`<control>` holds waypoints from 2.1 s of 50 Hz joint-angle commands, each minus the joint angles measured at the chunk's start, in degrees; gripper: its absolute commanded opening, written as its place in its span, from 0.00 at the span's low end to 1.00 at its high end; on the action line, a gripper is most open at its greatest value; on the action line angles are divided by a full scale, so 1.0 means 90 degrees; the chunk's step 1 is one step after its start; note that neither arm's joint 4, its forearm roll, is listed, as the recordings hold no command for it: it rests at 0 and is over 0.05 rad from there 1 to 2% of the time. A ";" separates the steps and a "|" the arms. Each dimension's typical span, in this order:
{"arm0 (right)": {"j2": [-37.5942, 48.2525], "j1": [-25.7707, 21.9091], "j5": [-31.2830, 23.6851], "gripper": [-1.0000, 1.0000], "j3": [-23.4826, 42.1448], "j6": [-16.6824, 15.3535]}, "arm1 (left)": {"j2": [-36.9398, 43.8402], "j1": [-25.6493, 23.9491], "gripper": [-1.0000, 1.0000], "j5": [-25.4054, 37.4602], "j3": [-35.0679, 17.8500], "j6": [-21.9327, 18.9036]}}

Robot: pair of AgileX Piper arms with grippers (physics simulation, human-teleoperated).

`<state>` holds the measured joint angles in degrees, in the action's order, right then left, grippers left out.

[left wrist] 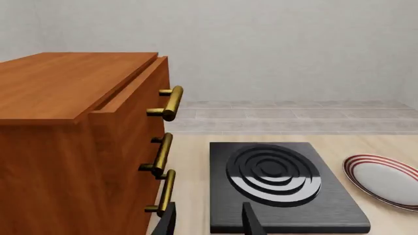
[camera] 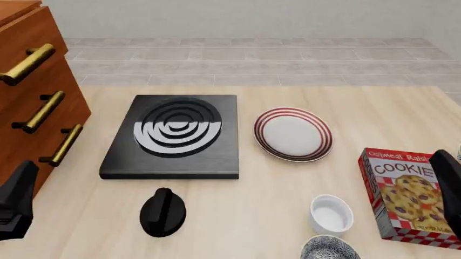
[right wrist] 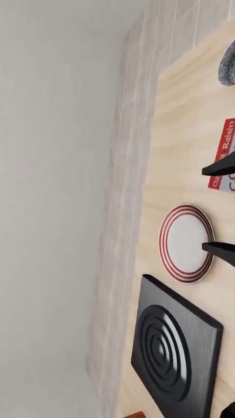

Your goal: Pick the akita bowl next to the ramekin and place it on the plate.

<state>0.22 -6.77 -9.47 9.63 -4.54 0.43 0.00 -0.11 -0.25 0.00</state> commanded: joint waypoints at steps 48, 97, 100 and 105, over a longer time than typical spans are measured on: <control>0.0489 -0.1377 -0.1733 1.00 0.1007 -0.0923 | 0.0000 0.0000 1.00 0.0000 0.0000 0.0000; 0.1884 -0.2445 -0.1525 1.00 0.0775 -0.1093 | 0.0000 0.0000 1.00 0.0000 0.0000 0.0000; 0.1881 -0.2503 -0.1558 1.00 0.0779 -0.1141 | 0.0000 0.0000 1.00 0.0000 0.0000 0.0000; 0.1937 -0.2521 -0.1564 1.00 0.0744 -0.1236 | 0.0000 0.0000 1.00 0.0000 0.0000 0.0000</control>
<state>16.34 -28.36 -23.51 16.78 -14.79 0.43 0.00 -0.11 -0.25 0.00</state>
